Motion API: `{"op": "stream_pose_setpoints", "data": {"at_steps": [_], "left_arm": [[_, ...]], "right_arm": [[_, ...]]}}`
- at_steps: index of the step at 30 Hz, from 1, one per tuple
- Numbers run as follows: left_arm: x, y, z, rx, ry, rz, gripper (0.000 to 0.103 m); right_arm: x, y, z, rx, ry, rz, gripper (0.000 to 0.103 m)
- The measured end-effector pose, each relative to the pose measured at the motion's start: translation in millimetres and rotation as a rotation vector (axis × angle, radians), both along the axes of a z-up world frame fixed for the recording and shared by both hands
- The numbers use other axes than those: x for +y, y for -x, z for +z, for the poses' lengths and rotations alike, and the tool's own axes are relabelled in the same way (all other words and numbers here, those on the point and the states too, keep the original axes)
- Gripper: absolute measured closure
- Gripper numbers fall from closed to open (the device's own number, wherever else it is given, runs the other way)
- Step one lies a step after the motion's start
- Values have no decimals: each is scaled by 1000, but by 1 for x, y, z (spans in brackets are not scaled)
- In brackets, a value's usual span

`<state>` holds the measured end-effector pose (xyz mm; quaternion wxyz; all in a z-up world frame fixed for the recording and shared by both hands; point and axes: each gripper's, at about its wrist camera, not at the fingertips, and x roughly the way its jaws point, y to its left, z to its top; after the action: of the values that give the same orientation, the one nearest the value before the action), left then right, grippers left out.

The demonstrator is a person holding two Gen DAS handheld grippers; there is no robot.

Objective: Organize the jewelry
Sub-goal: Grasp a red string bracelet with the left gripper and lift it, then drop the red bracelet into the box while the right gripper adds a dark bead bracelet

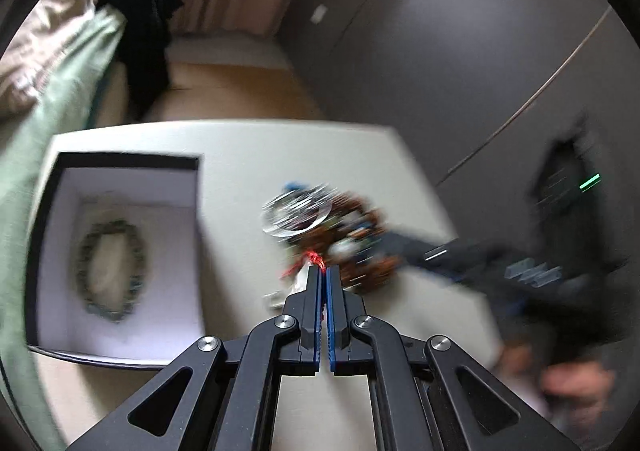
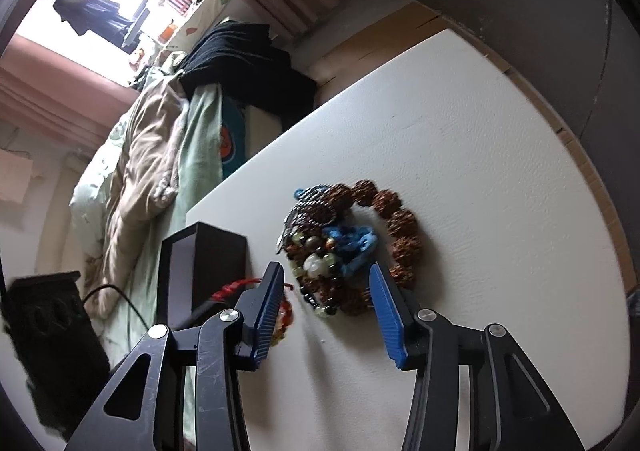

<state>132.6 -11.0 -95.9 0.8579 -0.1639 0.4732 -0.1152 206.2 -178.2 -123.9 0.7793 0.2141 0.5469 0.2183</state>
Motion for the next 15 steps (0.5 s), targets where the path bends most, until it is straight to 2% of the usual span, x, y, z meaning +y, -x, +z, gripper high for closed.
{"op": "stream_pose_setpoints", "data": {"at_steps": [2,3,8,12,15], "left_arm": [[-5,-2,-7,18,-94,14,102],[-6,-2,-7,15,-108,14,102],[-1,0,0,-18,-55,16,102],[9,3,7,-39,35,22,102],[14,5,17,-64,48,26,102]], "right_arm": [[-3,0,0,1,5,-6,56],[-5,-1,0,2,9,-8,56],[-3,0,0,-2,-1,15,56],[2,-1,-4,7,-17,33,57],[7,-2,-7,13,-17,53,70]]}}
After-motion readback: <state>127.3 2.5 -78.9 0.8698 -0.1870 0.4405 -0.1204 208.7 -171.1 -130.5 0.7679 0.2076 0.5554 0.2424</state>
